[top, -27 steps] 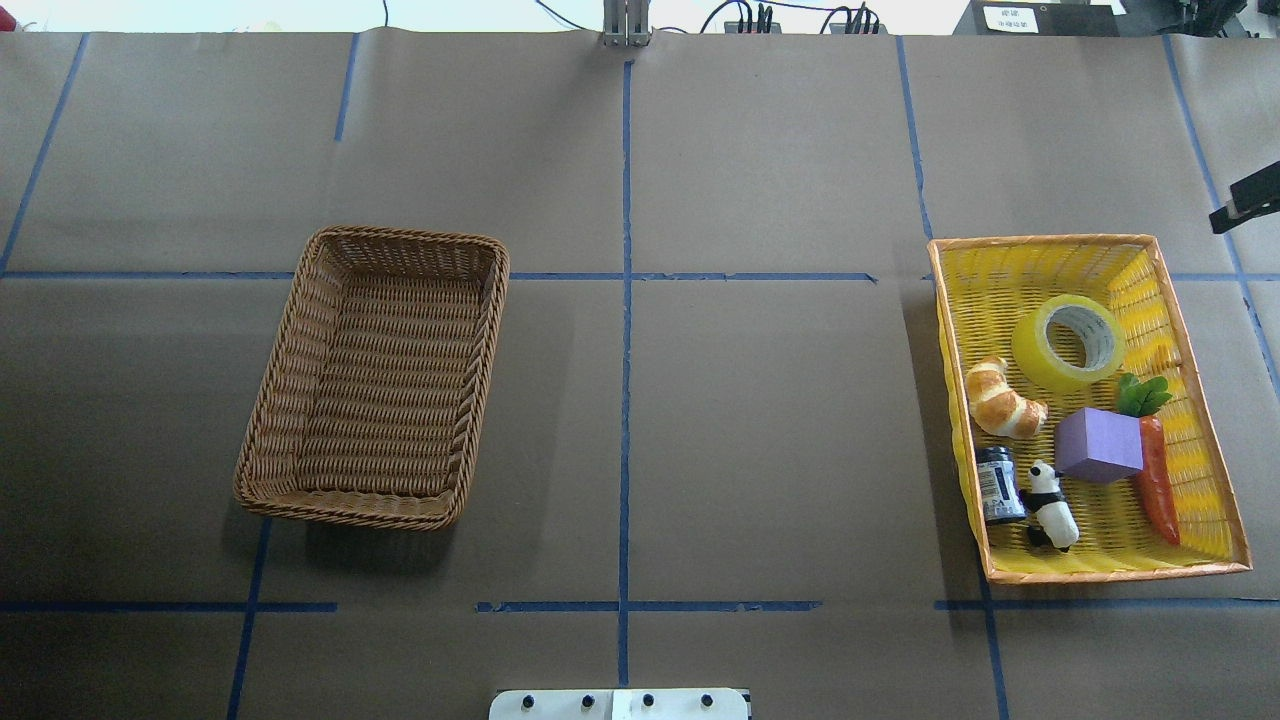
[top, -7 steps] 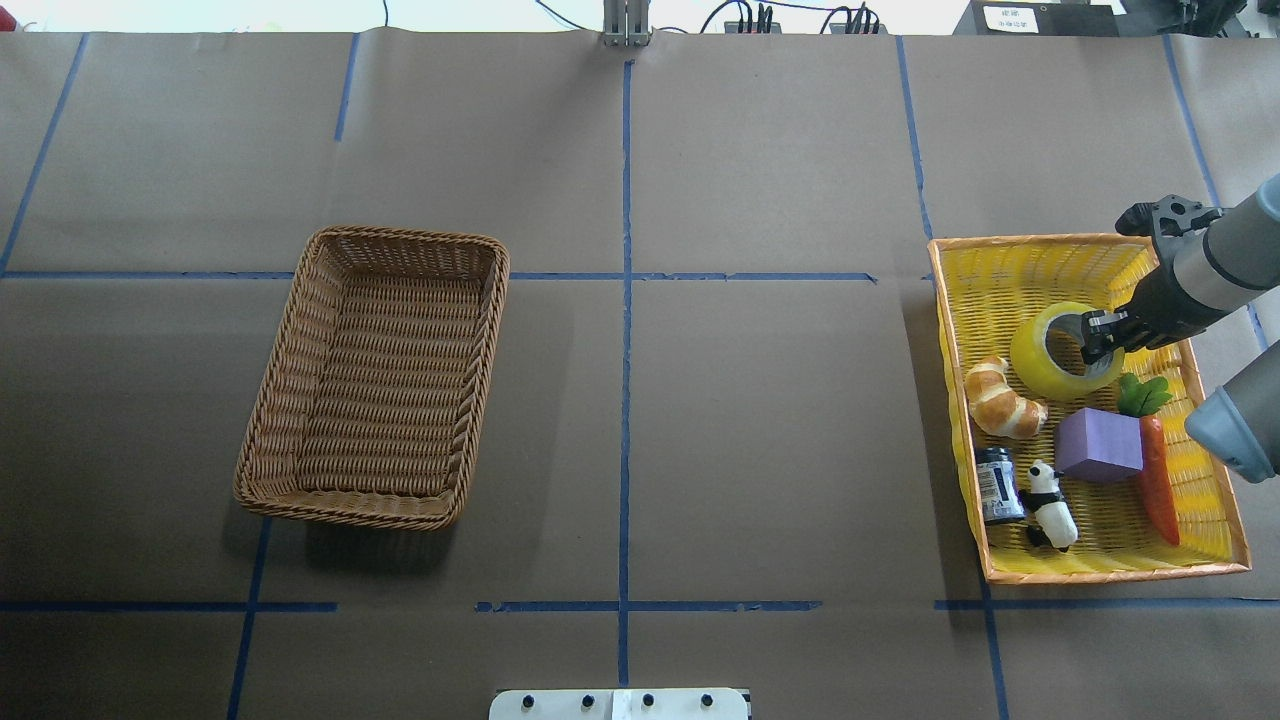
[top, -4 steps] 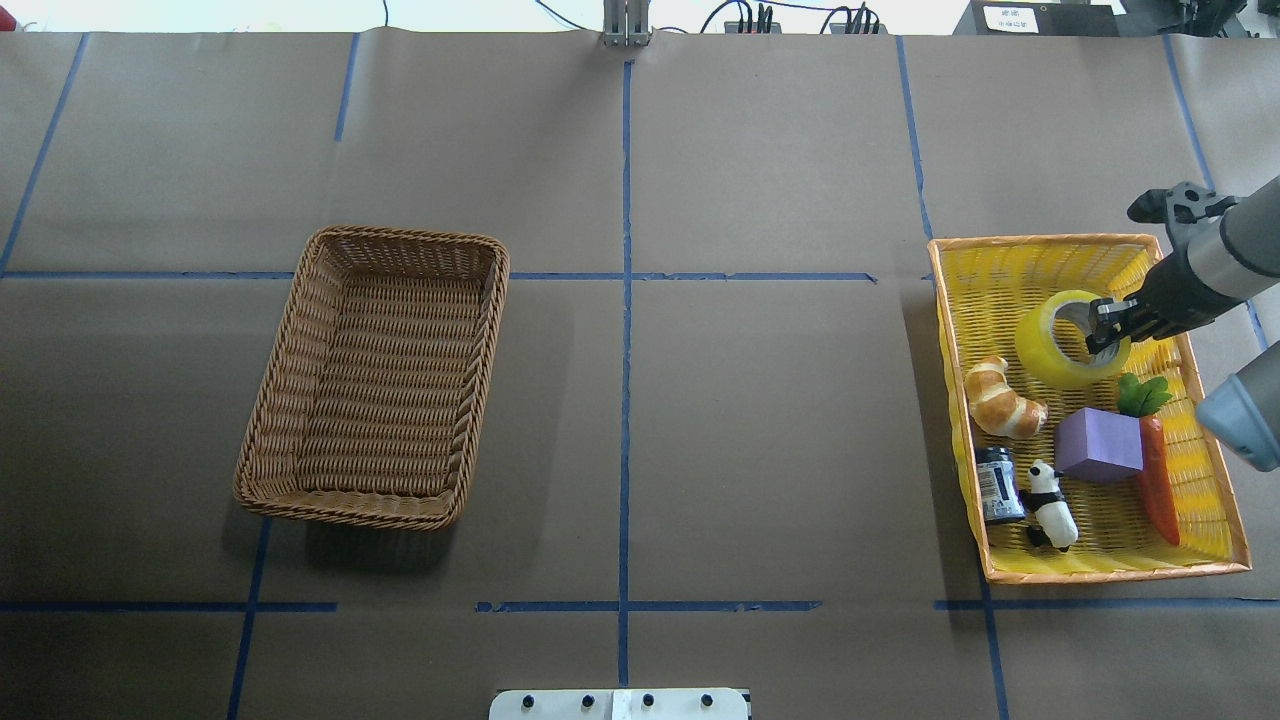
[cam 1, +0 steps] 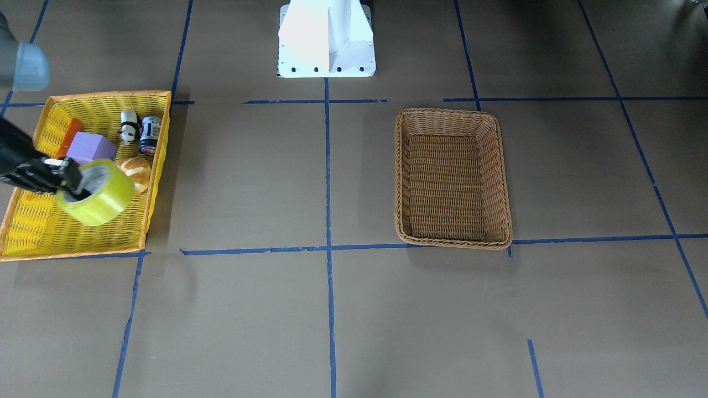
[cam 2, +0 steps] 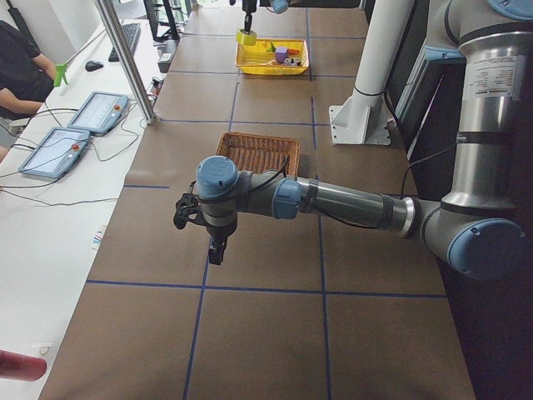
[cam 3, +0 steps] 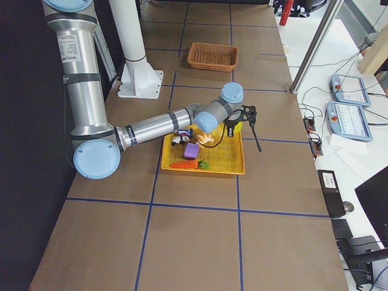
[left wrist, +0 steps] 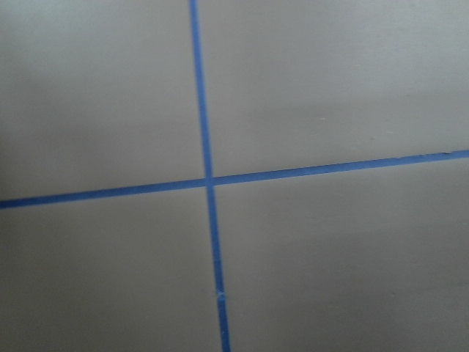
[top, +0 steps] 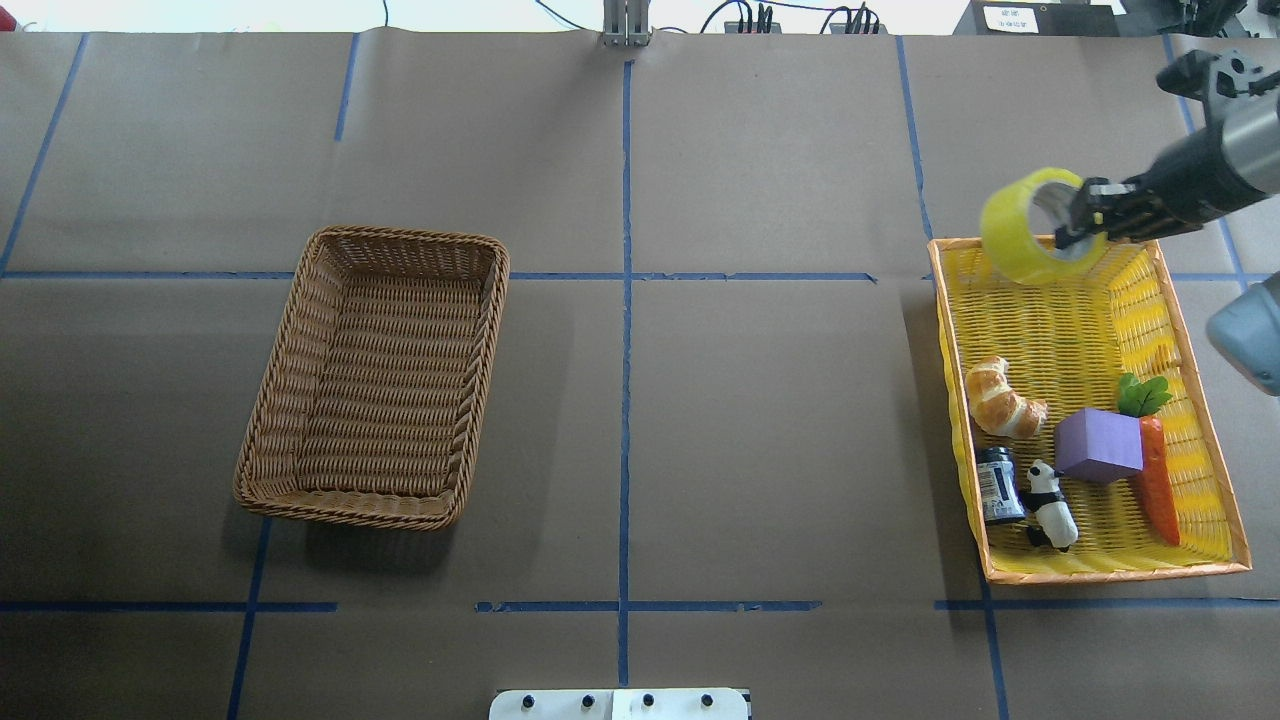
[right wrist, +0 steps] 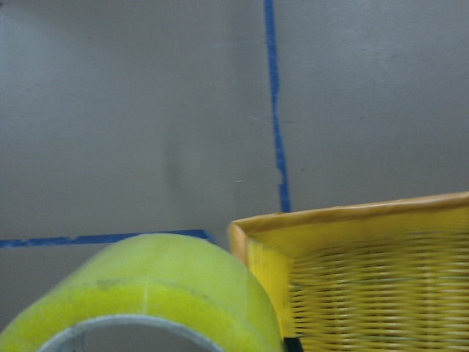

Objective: Move tape to another basket

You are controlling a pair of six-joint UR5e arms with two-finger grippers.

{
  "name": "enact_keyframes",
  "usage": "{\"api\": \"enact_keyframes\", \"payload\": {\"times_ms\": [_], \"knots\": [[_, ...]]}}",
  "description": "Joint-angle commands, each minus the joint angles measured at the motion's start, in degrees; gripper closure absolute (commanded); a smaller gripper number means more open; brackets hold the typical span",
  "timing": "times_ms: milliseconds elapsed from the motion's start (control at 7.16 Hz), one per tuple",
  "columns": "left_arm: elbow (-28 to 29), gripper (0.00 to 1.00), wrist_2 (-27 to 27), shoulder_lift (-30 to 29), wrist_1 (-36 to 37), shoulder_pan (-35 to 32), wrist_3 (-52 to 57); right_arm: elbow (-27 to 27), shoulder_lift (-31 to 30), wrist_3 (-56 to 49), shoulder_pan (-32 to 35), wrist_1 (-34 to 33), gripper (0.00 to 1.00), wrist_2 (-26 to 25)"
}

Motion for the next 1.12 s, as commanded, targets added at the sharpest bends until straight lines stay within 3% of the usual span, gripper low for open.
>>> {"api": "enact_keyframes", "payload": {"times_ms": [0, 419, 559, 838, 978], "knots": [[-0.83, 0.00, 0.28, -1.06, -13.79, 9.29, -20.44, 0.55, 0.98, 16.60, -7.20, 14.41, 1.00, -4.73], [0.30, 0.00, 0.36, -3.77, -43.39, 21.77, -61.73, 1.16, 1.07, 25.21, -12.57, 27.35, 1.00, -9.50], [0.66, 0.00, 0.45, -6.67, -49.84, 25.39, -74.42, 0.73, 1.07, 31.35, -15.46, 35.30, 1.00, -13.77], [0.04, 0.00, 5.78, -8.28, -63.97, 30.32, -92.91, 0.72, 1.50, 40.61, -22.48, 45.55, 0.99, -23.36], [0.13, 0.00, 12.78, -8.28, -75.37, 35.13, -105.01, 1.07, 3.16, 43.86, -24.43, 46.71, 0.99, -26.44]]}}
